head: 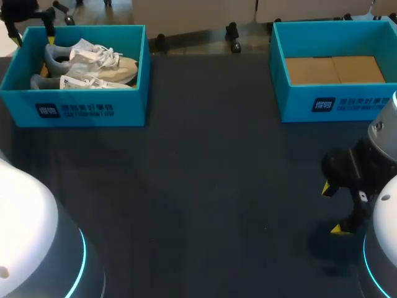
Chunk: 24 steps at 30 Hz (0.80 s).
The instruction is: Take the shoe out of the shoebox, open the shoe tongue, remove and reinsert the insole, then place the shoe into the shoebox
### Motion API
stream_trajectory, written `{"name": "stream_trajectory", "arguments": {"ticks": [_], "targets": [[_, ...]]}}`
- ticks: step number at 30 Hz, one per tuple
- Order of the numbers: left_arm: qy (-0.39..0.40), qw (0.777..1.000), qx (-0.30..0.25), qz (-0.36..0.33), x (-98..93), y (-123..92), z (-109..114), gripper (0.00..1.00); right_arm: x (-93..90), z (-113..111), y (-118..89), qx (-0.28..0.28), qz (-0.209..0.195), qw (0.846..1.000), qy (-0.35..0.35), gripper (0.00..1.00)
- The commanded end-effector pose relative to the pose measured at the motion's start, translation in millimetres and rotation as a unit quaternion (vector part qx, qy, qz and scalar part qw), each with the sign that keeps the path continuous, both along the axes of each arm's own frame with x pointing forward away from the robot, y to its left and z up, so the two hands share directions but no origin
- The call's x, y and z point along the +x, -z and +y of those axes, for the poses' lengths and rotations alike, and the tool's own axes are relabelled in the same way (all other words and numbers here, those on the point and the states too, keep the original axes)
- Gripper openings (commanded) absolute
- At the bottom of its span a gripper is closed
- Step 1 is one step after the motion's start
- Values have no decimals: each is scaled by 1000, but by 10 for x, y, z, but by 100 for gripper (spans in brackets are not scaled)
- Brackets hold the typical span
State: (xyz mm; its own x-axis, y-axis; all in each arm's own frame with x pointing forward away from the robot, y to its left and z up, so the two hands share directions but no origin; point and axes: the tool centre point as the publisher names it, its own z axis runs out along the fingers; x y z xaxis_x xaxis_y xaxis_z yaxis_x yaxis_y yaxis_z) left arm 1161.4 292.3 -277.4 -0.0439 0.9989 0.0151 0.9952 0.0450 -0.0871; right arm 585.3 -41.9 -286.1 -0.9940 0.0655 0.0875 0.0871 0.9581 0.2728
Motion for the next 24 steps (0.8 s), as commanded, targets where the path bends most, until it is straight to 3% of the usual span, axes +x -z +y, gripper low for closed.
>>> {"name": "stream_trajectory", "arguments": {"ticks": [1, 12, 24], "targets": [[6, 1000, 2, -27, -386, -177, 20, 100, -6, 1, 10, 0, -1, 1000, 0, 100], [20, 1000, 6, -22, -1000, -403, 98, 100, -6, 1, 10, 0, -1, 1000, 0, 100], [20, 1000, 6, -22, -1000, -403, 98, 100, -6, 1, 10, 0, -1, 1000, 0, 100]]}}
